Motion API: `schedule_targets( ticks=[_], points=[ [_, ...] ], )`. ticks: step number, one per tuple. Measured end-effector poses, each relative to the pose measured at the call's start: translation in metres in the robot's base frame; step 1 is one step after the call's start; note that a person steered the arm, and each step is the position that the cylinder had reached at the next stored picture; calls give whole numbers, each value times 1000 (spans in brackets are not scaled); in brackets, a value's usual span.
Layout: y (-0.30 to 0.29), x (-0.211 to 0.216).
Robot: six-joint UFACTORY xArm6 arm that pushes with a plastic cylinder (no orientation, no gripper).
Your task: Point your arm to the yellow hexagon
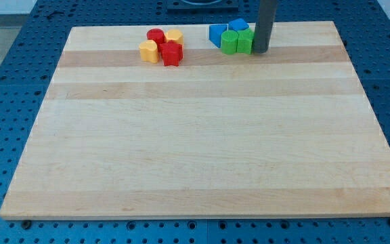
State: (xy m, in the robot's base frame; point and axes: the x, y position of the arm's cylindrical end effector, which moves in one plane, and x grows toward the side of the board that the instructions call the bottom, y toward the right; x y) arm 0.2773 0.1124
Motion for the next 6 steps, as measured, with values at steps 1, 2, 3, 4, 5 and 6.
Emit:
schedule_targets(
  ticks=[1, 2, 3, 4, 5, 6],
  points=[
    [-7, 0],
    [-4, 0],
    [36, 0],
    [46, -7],
    [63, -12],
    [67, 13]
  ],
)
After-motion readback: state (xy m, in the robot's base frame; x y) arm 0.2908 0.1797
